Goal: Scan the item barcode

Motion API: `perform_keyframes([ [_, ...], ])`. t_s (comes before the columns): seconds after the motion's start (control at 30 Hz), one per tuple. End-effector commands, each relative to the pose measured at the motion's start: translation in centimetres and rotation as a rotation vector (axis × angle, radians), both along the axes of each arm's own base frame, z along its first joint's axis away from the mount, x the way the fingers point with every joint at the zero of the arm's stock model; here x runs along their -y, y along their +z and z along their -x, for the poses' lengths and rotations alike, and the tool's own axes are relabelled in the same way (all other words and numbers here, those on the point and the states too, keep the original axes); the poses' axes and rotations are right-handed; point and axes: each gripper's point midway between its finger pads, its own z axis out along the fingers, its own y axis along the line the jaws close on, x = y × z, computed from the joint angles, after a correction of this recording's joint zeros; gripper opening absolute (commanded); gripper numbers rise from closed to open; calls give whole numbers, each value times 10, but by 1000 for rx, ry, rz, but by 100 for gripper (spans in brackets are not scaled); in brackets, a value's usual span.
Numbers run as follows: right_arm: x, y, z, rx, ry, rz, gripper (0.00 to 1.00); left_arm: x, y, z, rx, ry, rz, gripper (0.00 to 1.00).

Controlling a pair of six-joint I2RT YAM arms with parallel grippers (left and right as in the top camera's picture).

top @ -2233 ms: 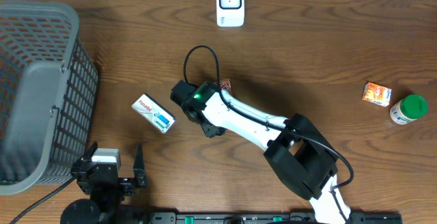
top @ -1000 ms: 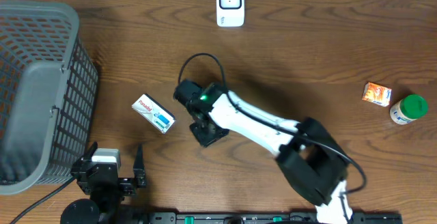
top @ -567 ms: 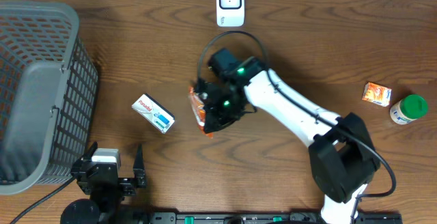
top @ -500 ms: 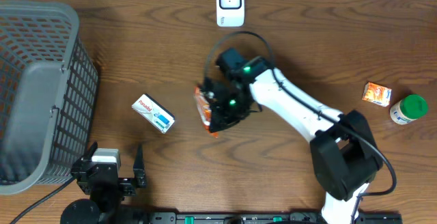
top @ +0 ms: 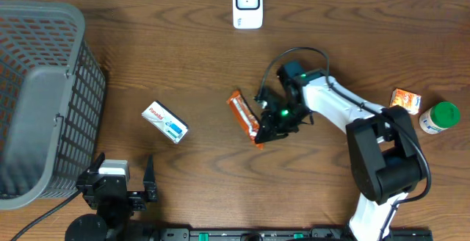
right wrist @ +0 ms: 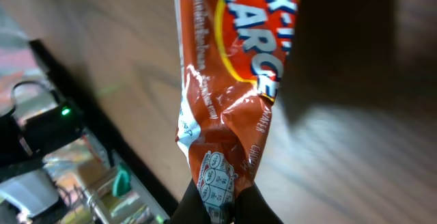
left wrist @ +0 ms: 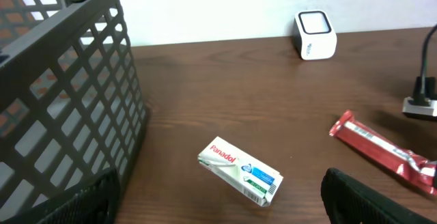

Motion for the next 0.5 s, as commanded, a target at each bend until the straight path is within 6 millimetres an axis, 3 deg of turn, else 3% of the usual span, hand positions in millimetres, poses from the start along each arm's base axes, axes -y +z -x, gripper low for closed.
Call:
perform_keyframes([
  [0.0,26,-17,-8,10,-43,120,7,0,0,0,5,3,3,93],
  [0.03,32,-19,-10,12,-56,145,13,0,0,1,5,3,3,93],
  [0.1,43,-24,-12,17,-72,195,45,0,0,0,5,3,3,93],
  [0.17,50,-26,-13,20,-76,232,99,0,0,0,5,3,3,93],
  [0.3,61,-31,-15,41,-68,297,99,0,0,0,5,3,3,93],
  [0.47,58,-32,-25,108,-25,272,99,0,0,0,5,3,3,93],
])
